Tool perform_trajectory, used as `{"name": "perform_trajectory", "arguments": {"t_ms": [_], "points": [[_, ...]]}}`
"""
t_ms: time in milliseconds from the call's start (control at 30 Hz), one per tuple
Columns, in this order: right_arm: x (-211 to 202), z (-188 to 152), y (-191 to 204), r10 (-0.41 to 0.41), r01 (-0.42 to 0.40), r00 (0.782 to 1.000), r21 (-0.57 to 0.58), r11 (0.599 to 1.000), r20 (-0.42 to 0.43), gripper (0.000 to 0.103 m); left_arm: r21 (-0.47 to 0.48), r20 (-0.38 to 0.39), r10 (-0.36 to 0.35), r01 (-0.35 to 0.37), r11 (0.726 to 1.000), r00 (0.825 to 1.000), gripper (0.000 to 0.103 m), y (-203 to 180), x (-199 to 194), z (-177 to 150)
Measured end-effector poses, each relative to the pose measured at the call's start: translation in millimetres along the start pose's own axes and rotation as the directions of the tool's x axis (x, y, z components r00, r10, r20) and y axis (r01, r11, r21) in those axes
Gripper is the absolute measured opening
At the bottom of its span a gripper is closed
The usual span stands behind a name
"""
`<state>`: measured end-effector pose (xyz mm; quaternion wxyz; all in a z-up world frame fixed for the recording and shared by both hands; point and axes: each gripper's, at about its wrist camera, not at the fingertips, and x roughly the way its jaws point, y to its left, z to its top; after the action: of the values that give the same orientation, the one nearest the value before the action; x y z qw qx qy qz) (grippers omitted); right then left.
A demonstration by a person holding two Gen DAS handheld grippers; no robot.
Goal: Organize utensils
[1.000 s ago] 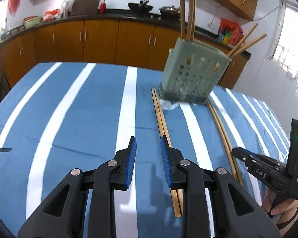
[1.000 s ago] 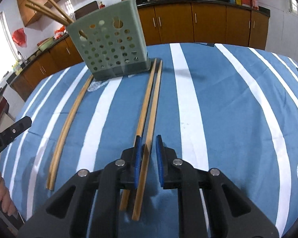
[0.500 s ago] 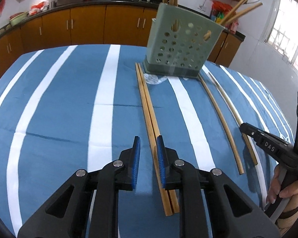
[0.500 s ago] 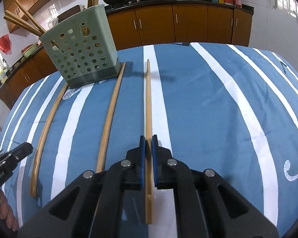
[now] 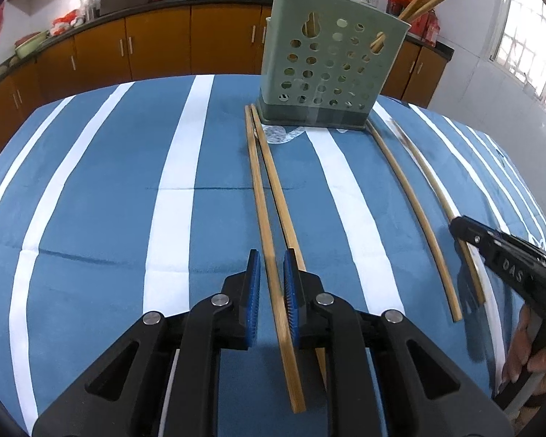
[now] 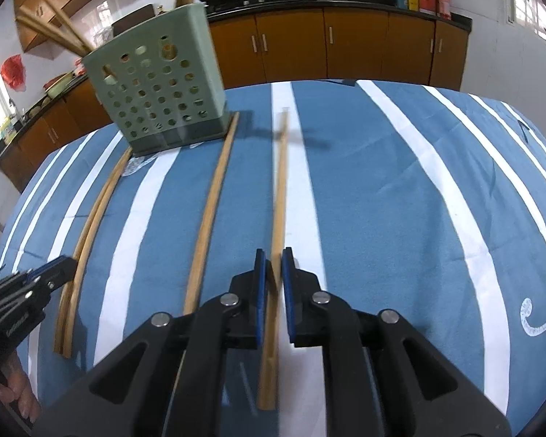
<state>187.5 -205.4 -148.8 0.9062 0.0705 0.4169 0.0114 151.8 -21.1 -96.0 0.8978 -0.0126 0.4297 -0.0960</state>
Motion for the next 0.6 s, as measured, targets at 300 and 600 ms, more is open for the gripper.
{"name": "perform_trajectory", "arguments": {"t_ms": [300, 600], "points": [[2.6, 4.8, -5.7, -0.02, 0.02, 1.0, -0.011, 1.0, 0.002, 0.008, -0.061, 0.001, 0.085, -0.085, 0.995, 0.996, 0.007, 35.8, -0.1, 6.9], [3.8, 5.8, -11.8, -0.039, 0.039, 0.999, -0.006, 0.999, 0.003, 0.01, -0.091, 0.015, 0.094, -0.092, 0.992, 0.995, 0.008, 54.2, 0.1, 7.4]]}}
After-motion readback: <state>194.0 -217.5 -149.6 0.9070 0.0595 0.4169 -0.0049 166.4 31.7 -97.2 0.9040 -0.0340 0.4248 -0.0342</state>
